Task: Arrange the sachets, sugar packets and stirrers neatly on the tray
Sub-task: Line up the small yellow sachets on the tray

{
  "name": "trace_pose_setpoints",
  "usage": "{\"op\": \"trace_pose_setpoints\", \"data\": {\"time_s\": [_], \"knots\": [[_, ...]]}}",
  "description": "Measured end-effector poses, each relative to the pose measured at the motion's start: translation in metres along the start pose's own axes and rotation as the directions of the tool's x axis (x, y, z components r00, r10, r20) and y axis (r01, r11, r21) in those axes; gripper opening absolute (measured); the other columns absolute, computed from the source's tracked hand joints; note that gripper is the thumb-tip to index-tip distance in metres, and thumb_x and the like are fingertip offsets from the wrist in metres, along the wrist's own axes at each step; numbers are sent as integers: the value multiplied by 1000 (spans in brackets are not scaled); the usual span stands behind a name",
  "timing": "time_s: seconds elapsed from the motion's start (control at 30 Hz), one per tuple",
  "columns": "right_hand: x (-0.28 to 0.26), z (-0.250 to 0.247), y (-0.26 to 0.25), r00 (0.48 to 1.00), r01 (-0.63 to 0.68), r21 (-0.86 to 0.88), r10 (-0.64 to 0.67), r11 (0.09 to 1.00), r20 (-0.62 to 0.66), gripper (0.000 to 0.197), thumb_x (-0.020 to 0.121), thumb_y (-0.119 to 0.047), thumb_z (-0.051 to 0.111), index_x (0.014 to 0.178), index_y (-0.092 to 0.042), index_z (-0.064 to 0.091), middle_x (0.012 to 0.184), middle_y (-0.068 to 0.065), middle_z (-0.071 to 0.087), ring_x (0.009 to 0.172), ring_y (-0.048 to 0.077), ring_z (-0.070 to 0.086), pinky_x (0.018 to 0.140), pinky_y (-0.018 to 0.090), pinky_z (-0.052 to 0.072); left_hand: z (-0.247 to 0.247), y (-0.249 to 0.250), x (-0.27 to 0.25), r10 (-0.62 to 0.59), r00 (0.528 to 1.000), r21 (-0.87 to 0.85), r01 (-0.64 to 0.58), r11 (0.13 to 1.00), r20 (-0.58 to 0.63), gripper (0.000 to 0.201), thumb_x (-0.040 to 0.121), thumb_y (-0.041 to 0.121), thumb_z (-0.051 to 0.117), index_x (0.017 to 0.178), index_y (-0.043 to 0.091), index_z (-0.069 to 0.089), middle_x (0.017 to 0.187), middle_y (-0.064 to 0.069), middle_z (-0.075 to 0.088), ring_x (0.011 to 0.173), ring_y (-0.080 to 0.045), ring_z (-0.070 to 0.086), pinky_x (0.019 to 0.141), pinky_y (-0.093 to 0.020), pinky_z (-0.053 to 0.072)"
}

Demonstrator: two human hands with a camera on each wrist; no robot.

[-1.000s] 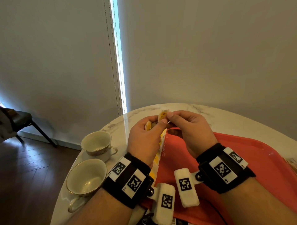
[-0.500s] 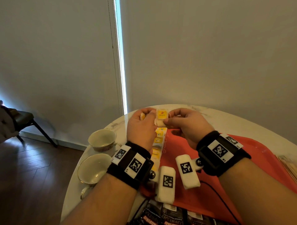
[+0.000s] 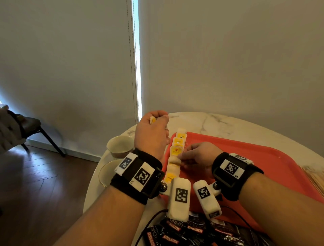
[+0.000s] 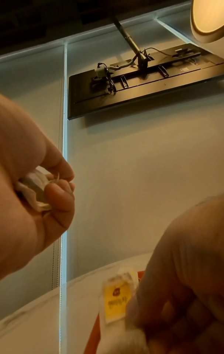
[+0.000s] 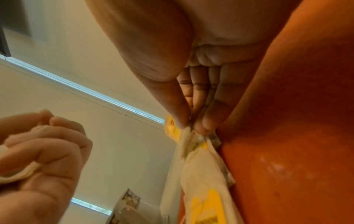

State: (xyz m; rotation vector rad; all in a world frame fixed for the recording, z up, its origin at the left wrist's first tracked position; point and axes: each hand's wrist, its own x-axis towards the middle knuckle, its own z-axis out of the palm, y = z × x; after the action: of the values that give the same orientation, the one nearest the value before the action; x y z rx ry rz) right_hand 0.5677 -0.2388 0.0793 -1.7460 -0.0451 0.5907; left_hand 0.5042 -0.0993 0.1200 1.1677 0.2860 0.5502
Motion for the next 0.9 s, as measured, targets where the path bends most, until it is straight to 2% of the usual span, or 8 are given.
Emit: {"op": "trace_pose_setpoints", "data": {"time_s": [0.27,0.4,0.47,0.57,0.63,0.73,0.8,0.9], "knots": [[2,5,4,996,-93,-20,92,996,-11,22,84,-1,78,103,6,69,80,17,72,62,23,66,60,32,58,1,1,-8,-73,997,-26,73,997,15,13,96,7,60,95,18,68,68,1,55,55,-10,45,43,-24,36],[-1,-4,-2,995,-78,-2,78,997,-60,16,89,-18,76,83,-7,66,65,5,65,55,17,55,54,29,45,8,0,-14,-253,963,-81,260,962,93,10,97,16,56,99,12,65,77,-4,56,52,-12,42,45,-25,26],[-4,-16,-9,994,6,124,7,992,-110,17,91,-25,72,81,-15,64,60,-2,58,53,14,47,54,28,36,12,-5,-17,-327,935,-100,342,934,139,13,95,17,54,98,10,64,80,-9,57,51,-15,40,42,-24,24],[-18,-30,-20,970,234,225,-214,946,-112,8,91,-22,72,91,-14,72,73,0,62,59,12,49,55,27,34,16,-14,-17,-415,886,-86,439,894,208,12,89,18,54,85,10,62,81,-14,57,49,-17,38,42,-22,22],[-29,-32,-20,939,341,131,-330,931,-96,8,89,-18,73,94,-13,77,78,1,65,63,10,50,56,26,35,18,-21,-16,-457,855,-58,483,874,244,14,86,20,51,84,10,61,80,-15,60,48,-16,36,43,-20,21],[-37,-30,-13,922,386,-31,-387,922,-34,16,85,-21,78,99,-15,79,82,0,71,68,7,52,57,24,37,21,-30,-15,-492,830,4,509,861,263,16,87,21,45,85,11,57,68,-10,55,46,-14,34,40,-19,22],[-34,-30,-8,918,393,-59,-395,918,-28,22,82,-19,81,102,-10,77,84,-1,73,63,0,56,53,16,39,21,-33,-16,-498,827,26,510,860,261,12,87,20,43,84,14,53,61,-5,48,45,-14,33,41,-19,24],[-26,-33,-4,911,405,-145,-412,903,-20,21,82,-17,82,101,-9,77,80,-6,71,58,-7,58,50,6,39,20,-36,-18,-489,836,24,500,866,248,13,90,20,42,94,12,52,61,-5,48,44,-16,35,42,-20,27]]}}
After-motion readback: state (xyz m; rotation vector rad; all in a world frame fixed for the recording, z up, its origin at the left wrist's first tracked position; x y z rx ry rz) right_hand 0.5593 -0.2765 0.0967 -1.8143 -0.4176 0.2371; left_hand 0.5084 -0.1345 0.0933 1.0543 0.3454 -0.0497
